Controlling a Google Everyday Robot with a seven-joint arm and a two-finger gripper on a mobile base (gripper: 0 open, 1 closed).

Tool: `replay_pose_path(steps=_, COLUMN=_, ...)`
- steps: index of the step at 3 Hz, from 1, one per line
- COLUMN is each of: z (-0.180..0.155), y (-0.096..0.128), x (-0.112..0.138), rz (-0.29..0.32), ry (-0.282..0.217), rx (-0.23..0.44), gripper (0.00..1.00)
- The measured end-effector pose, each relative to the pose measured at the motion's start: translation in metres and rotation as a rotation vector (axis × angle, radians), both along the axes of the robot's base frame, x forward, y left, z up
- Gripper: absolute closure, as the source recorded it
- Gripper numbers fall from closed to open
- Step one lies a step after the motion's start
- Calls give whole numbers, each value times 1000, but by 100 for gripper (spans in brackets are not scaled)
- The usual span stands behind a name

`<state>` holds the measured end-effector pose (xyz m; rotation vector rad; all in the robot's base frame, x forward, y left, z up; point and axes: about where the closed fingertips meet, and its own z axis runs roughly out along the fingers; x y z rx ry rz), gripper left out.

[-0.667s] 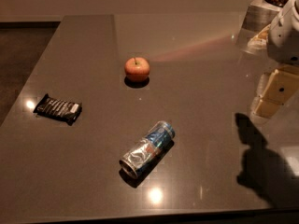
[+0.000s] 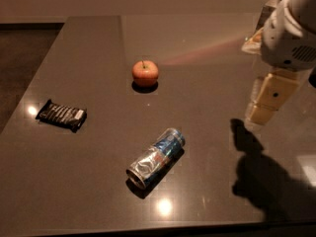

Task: Move rxbar chocolate near redbull can

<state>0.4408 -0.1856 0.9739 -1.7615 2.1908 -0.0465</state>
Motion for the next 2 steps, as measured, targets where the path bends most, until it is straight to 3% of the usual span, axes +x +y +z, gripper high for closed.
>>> replay_pose_path(steps=2, z=-21, y=86, x=12, rz=121, ry=48, rx=25, gripper=0)
